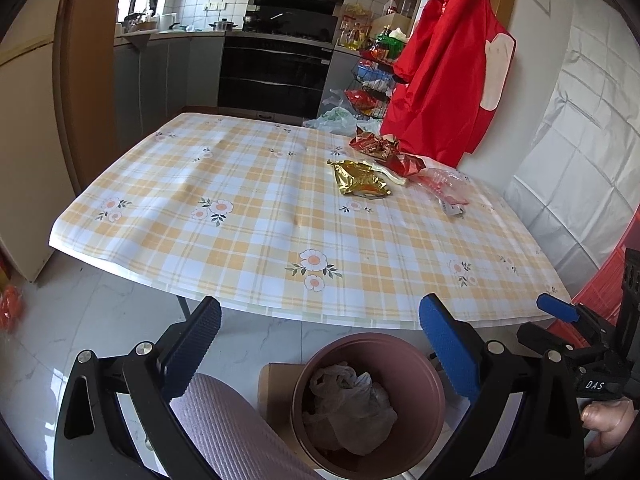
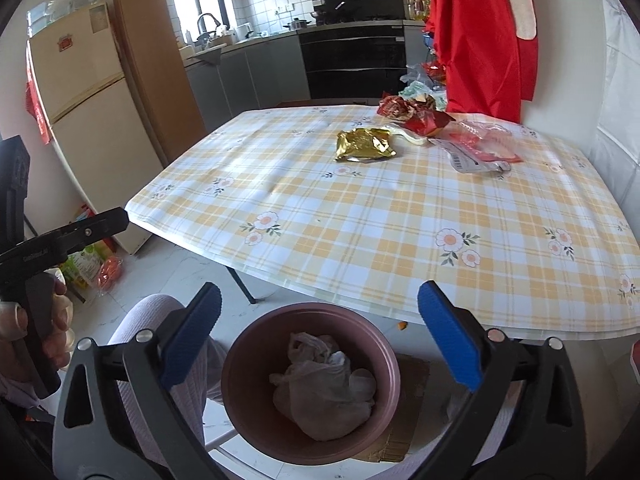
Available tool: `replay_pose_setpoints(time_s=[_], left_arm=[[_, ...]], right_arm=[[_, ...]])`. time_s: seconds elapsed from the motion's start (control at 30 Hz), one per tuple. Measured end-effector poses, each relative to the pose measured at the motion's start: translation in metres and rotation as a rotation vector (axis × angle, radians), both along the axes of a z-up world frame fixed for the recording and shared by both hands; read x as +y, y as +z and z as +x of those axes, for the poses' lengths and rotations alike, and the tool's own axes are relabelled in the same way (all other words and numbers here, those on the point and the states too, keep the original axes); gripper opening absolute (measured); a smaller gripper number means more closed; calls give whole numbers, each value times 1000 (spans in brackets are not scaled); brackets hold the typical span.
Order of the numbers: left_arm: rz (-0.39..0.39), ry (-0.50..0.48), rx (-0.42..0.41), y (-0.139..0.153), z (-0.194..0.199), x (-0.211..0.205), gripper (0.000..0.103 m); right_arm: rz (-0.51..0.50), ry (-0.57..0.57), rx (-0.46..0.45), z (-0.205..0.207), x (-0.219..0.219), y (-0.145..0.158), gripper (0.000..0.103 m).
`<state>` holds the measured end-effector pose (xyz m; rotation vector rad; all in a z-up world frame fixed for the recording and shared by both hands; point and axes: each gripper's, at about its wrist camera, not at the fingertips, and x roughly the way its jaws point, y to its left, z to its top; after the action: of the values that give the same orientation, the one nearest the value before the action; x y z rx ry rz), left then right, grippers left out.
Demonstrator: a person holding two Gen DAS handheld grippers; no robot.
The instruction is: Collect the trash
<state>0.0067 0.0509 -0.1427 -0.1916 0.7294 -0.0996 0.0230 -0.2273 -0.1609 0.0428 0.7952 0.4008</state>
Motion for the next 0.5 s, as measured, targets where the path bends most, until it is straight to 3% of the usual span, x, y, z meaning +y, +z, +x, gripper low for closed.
replay_pose_setpoints(time_s=[0.5], left_arm=[[18,-40,76,-27,43,-10,97]], right_arm=[[-47,-165,22,39,-56,-26,97]])
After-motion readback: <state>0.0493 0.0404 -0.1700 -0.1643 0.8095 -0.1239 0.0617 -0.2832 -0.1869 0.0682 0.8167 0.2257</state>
